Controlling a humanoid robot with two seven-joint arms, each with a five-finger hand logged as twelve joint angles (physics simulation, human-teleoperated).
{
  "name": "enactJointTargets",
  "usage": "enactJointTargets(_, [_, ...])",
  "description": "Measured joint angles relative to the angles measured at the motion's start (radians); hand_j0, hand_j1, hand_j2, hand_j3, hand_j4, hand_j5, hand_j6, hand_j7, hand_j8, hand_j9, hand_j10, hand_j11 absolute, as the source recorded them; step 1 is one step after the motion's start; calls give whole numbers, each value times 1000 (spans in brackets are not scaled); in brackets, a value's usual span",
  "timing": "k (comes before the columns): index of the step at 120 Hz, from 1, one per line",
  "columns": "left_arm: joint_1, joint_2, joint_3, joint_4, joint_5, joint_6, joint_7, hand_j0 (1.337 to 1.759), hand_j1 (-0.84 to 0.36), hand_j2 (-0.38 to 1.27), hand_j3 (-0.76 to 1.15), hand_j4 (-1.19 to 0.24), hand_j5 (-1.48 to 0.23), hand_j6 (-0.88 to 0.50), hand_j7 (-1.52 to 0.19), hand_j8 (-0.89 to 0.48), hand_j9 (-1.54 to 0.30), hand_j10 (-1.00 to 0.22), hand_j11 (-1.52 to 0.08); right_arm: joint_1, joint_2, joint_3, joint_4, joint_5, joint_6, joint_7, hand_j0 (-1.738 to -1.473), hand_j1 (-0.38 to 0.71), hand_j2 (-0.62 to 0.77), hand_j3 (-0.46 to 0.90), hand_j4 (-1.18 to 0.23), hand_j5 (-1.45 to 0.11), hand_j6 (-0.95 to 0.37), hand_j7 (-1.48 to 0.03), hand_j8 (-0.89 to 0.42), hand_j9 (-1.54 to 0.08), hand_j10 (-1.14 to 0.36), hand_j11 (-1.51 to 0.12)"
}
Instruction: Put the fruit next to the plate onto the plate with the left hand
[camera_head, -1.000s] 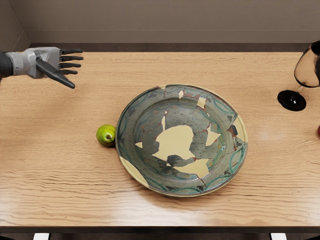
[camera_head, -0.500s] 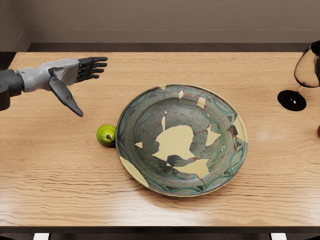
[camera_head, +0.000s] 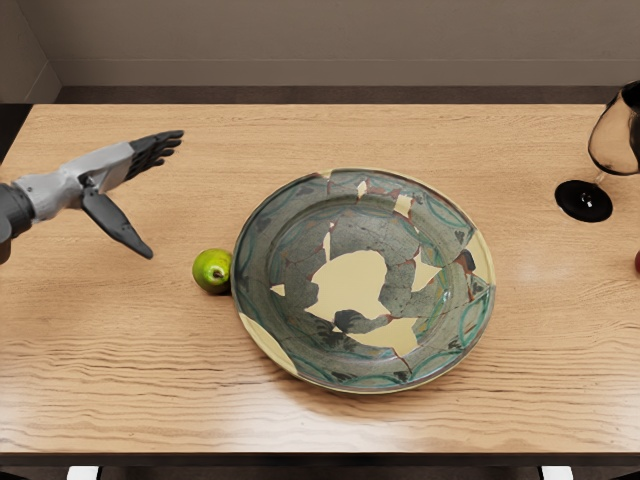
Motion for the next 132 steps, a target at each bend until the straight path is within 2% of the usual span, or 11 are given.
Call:
enactJointTargets(11, [21, -1, -26, -9, 10, 21, -5, 1658, 349, 3, 0, -1, 0, -2, 0, -2, 0, -1, 0, 0, 0, 0, 0, 0, 0, 0, -1658, -333, -3, 0, -13, -17, -13, -17, -13, -17, -13, -17])
enactJointTargets(31, [151, 2, -103, -28, 50, 47, -9, 1658, 342, 5, 0, -9, -10, -10, -10, -9, -9, -9, -9, 0, 0, 0, 0, 0, 0, 0, -1658, -333, -3, 0, -13, -17, -13, -17, -13, -17, -13, -17])
enactJointTargets(43, [184, 19, -137, -31, 80, 67, -9, 1658, 315, 10, 0, -32, -39, -33, -39, -32, -39, -31, -39, 0, 0, 0, 0, 0, 0, 0, -1658, -333, -3, 0, -13, -17, -13, -17, -13, -17, -13, -17])
enactJointTargets(61, [200, 27, -163, -42, 99, 90, -9, 1658, 253, 21, 0, -84, -107, -85, -107, -85, -107, -84, -106, 0, 0, 0, 0, 0, 0, 0, -1658, -333, -3, 0, -13, -17, -13, -17, -13, -17, -13, -17])
enactJointTargets(102, [231, 25, -172, -77, 132, 97, -9, 1658, 33, 58, 0, -270, -347, -271, -346, -270, -346, -269, -346, 0, 0, 0, 0, 0, 0, 0, -1658, -333, -3, 0, -13, -17, -13, -17, -13, -17, -13, -17])
enactJointTargets(132, [255, 32, -173, -140, 136, 97, -9, 1658, -15, 67, 0, -310, -399, -311, -399, -311, -399, -310, -398, 0, 0, 0, 0, 0, 0, 0, -1658, -333, -3, 0, -13, -17, -13, -17, -13, -17, -13, -17])
